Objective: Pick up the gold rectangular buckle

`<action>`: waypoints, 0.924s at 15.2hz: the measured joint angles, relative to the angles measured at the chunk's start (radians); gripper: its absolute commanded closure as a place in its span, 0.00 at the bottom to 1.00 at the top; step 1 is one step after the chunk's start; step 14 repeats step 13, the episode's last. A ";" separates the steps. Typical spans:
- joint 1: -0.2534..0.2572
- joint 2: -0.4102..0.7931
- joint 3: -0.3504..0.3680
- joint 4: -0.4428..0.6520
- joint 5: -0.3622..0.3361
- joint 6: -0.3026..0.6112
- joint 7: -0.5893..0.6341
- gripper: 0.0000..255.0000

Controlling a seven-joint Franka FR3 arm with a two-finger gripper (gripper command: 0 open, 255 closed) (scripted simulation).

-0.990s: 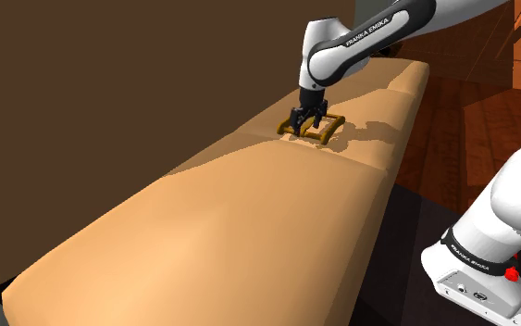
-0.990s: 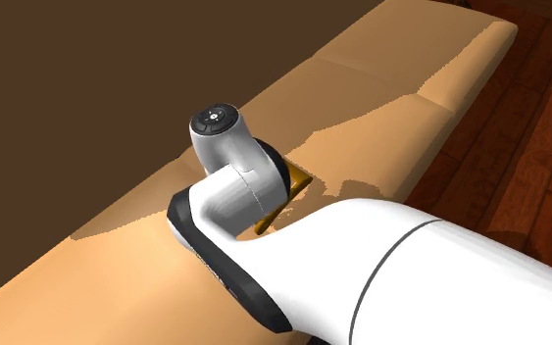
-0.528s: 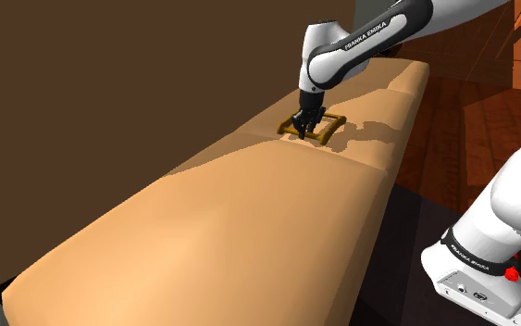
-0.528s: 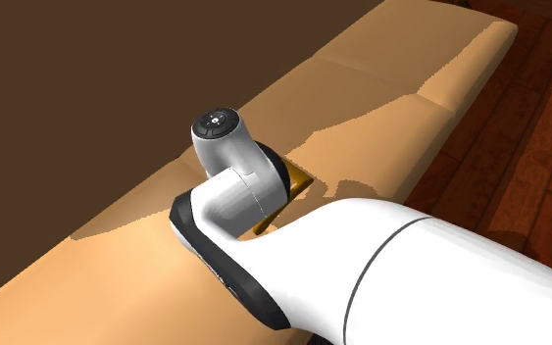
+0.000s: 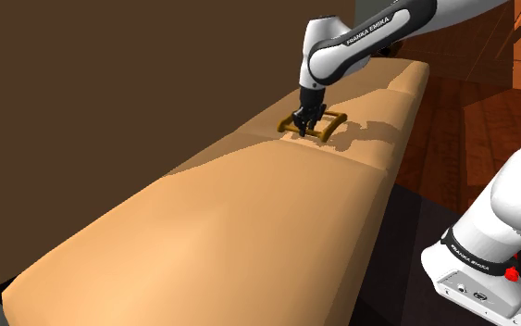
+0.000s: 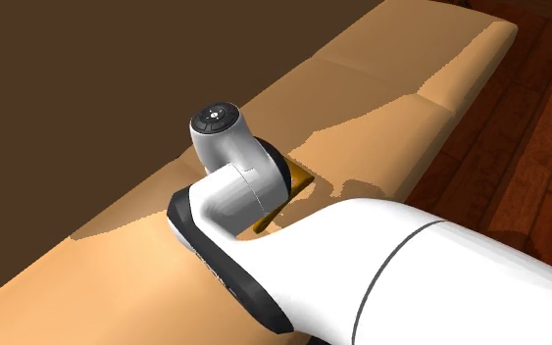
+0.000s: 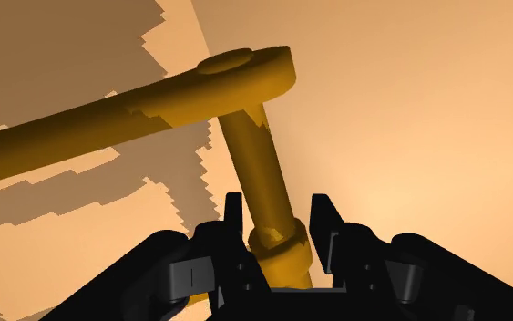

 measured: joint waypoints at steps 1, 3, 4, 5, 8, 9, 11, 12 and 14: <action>0.001 -0.002 0.001 0.010 0.000 -0.012 0.001 1.00; 0.000 -0.018 0.000 0.019 0.002 -0.037 -0.001 1.00; 0.000 -0.023 0.000 0.028 0.003 -0.051 -0.002 1.00; 0.000 -0.030 0.000 0.034 0.004 -0.063 -0.004 1.00; 0.000 -0.044 0.000 0.063 0.006 -0.106 -0.005 1.00; 0.001 -0.048 0.000 0.070 0.006 -0.118 -0.004 1.00; 0.000 -0.062 0.000 0.084 0.008 -0.145 -0.006 1.00; 0.000 -0.065 0.000 0.092 0.008 -0.156 -0.006 1.00; 0.001 -0.066 0.000 0.099 0.008 -0.165 -0.006 1.00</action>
